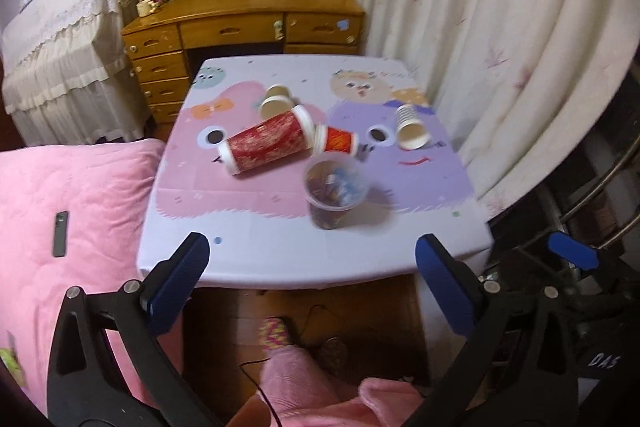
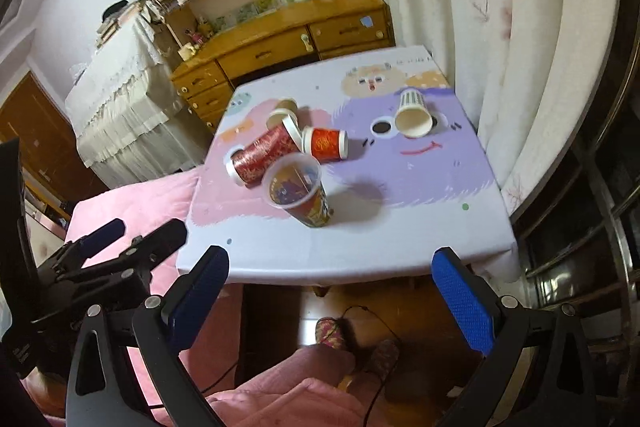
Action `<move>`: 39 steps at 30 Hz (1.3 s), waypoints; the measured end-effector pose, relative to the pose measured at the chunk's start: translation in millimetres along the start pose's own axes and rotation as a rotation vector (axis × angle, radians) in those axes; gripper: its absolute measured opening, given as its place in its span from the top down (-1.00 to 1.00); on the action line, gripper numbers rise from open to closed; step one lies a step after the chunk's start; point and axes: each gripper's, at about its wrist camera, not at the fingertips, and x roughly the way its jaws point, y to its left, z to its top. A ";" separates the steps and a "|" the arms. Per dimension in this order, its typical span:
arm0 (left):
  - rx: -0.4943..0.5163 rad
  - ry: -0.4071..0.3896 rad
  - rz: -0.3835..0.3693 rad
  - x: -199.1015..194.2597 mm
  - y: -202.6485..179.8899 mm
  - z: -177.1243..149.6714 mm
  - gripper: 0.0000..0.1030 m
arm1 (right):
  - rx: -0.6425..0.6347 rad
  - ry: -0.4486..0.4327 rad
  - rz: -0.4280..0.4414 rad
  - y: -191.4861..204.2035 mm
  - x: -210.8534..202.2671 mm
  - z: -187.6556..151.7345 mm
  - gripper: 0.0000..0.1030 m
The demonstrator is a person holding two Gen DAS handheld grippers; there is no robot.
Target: Flip cup upright
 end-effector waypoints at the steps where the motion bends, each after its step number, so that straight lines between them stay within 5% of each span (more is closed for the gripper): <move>1: -0.015 -0.007 -0.001 -3.2 -1.2 -1.8 -0.98 | -0.016 -0.015 -0.011 5.5 -5.4 0.5 -0.99; 8: -0.030 -0.044 0.024 -14.1 -8.9 -9.5 -0.98 | -0.006 -0.111 -0.066 2.8 -35.6 -2.5 -0.99; 14: -0.040 -0.069 0.050 -10.7 -6.8 -2.8 -0.98 | 0.013 -0.093 -0.046 -4.9 -25.7 2.2 -0.99; 26: -0.072 -0.162 0.101 -15.5 4.3 12.4 -0.98 | -0.090 -0.220 -0.061 21.3 -26.9 19.8 -0.99; 39: -0.072 -0.137 0.100 -10.1 4.0 14.4 -0.98 | -0.081 -0.199 -0.073 25.4 -21.3 16.7 -0.99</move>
